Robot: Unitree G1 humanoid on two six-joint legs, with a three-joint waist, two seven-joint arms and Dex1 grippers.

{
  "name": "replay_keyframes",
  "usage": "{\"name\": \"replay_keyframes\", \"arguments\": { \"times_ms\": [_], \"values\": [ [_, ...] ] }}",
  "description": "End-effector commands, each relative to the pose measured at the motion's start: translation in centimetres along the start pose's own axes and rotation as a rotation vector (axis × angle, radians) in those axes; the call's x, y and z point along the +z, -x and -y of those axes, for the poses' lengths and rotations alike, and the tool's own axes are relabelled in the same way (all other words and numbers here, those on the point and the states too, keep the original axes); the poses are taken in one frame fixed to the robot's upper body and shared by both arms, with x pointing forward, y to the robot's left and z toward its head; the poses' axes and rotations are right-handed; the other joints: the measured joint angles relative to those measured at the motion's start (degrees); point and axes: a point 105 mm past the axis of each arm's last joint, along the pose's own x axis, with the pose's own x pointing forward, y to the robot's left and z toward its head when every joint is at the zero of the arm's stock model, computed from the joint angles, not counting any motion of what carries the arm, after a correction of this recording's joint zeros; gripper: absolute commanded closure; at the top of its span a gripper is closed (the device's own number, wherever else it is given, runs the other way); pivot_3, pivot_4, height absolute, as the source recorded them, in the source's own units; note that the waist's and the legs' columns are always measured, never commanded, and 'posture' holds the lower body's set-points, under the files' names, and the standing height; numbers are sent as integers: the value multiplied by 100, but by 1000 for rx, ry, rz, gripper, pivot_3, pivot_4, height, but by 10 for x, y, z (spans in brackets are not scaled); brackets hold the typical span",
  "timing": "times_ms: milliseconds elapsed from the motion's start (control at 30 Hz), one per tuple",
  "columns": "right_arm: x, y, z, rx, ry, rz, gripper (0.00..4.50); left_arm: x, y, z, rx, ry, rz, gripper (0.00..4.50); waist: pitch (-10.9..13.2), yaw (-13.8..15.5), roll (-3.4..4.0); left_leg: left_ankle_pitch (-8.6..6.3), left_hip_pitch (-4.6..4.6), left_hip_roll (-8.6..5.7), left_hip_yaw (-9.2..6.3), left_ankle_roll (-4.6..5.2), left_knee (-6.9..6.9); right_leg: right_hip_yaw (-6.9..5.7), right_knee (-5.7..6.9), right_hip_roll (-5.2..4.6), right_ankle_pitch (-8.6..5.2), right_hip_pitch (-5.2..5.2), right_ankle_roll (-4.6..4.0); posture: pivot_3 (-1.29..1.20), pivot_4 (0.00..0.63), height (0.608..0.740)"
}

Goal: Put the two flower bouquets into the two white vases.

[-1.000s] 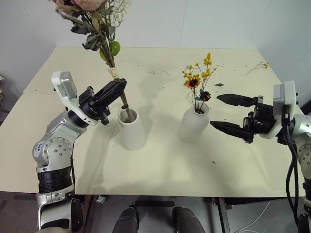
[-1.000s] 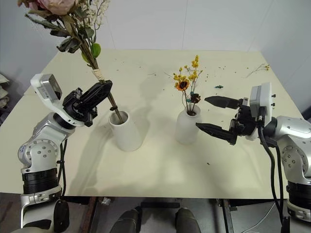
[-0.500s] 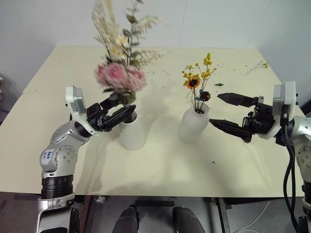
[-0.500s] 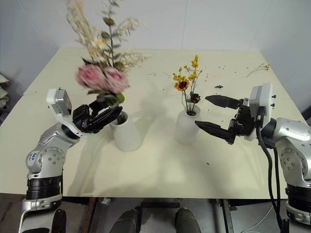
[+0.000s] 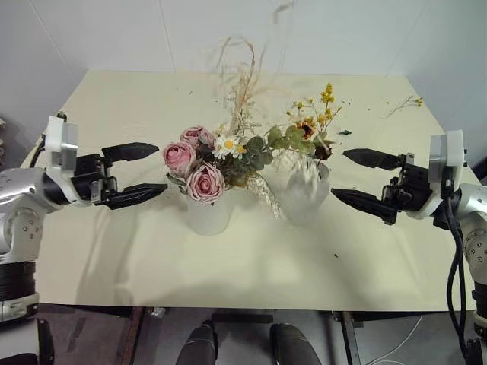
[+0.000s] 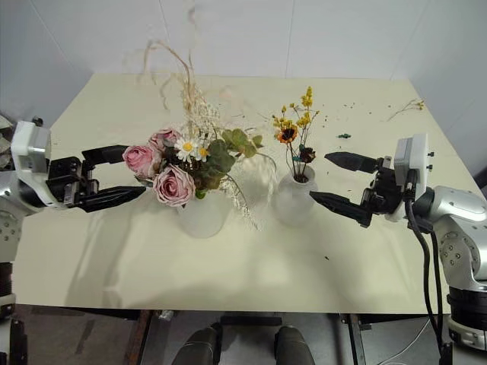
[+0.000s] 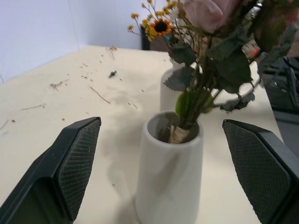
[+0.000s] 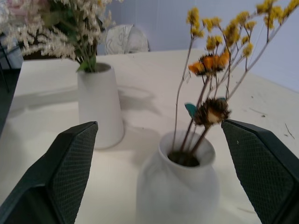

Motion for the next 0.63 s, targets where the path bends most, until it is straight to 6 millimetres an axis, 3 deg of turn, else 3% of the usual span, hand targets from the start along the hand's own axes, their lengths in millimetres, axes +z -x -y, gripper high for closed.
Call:
{"name": "replay_keyframes", "arguments": {
  "times_ms": [33,167,333,500,633],
  "values": [
    [11,12,0,21,73,-31,0,9,10,4,-44,-9,-34,43,0,0,0,0,-1,2,0,0,-2,-1,-2,1,0,-1,0,0,150,740],
    [7,27,1,26,110,-112,0,3,16,-1,-43,-33,-45,43,1,0,1,-1,0,1,1,3,-9,-2,-4,0,-2,-2,-2,0,150,740],
    [18,44,-4,-15,126,-128,0,-7,15,-8,-53,-33,-24,43,1,12,2,-1,0,1,2,3,-4,-2,-2,1,-2,-2,-2,0,150,740],
    [15,46,-17,-9,116,-131,0,-17,13,-3,-68,-2,-21,43,0,-10,1,-2,-1,3,1,3,-4,-2,-1,2,-2,-1,-2,0,150,740],
    [16,45,-11,-9,140,-128,0,-17,16,-5,-59,-5,-30,43,0,-42,1,-2,4,4,7,3,5,2,11,3,-1,-1,-1,0,150,740]
  ]
}}
